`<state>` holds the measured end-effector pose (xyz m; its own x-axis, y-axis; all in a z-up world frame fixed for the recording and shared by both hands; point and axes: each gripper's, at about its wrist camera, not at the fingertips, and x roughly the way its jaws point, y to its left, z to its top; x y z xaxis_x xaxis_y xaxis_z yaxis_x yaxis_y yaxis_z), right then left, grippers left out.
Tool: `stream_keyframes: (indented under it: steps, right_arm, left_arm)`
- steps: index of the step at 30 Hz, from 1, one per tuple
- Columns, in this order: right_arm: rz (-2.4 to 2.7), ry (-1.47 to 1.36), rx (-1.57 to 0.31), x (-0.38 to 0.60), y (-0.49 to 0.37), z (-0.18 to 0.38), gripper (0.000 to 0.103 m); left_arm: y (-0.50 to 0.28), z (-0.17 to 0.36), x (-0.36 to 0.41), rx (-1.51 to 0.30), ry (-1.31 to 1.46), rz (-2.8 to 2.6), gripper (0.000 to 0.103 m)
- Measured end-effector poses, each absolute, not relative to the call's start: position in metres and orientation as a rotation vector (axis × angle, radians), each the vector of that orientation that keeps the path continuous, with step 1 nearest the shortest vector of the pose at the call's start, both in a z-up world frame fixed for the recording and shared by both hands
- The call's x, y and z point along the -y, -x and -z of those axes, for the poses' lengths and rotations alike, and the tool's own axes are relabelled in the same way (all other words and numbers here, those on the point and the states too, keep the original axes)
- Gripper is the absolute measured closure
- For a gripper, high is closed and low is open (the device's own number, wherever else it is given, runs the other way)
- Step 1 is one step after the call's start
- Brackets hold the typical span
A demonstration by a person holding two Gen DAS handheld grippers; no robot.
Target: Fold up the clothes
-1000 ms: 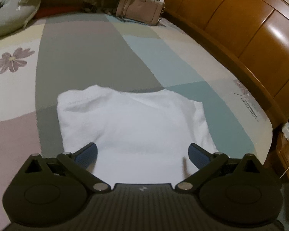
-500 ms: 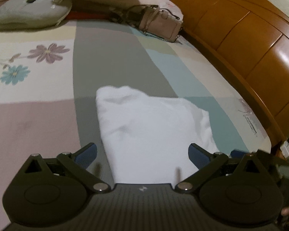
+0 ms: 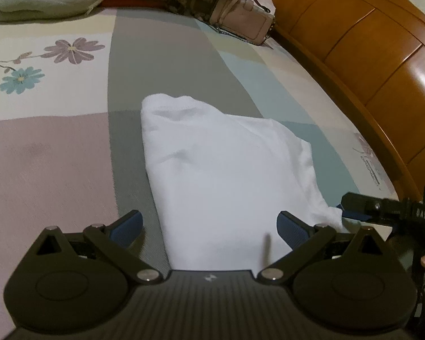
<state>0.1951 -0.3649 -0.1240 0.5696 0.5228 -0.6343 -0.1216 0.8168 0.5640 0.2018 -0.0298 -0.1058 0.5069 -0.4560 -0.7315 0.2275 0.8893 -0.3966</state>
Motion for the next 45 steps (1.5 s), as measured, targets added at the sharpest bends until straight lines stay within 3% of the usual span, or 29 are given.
stream_keyframes:
  steps: [32, 38, 45]
  right_arm:
    - [-0.464, -0.765, -0.905, 0.383, -0.224, 0.151, 0.000]
    - [-0.408, -0.645, -0.901, 0.371, -0.210, 0.137, 0.000]
    - [-0.521, -0.277, -0.739, 0.318, -0.173, 0.094, 0.000]
  left_arm:
    - [-0.220, 0.125, 0.026, -0.985, 0.400, 0.502, 0.001]
    - [-0.209, 0.117, 0.028, -0.973, 0.301, 0.457, 0.001]
    - [-0.213, 0.088, 0.017, -0.889, 0.258, 0.405, 0.001]
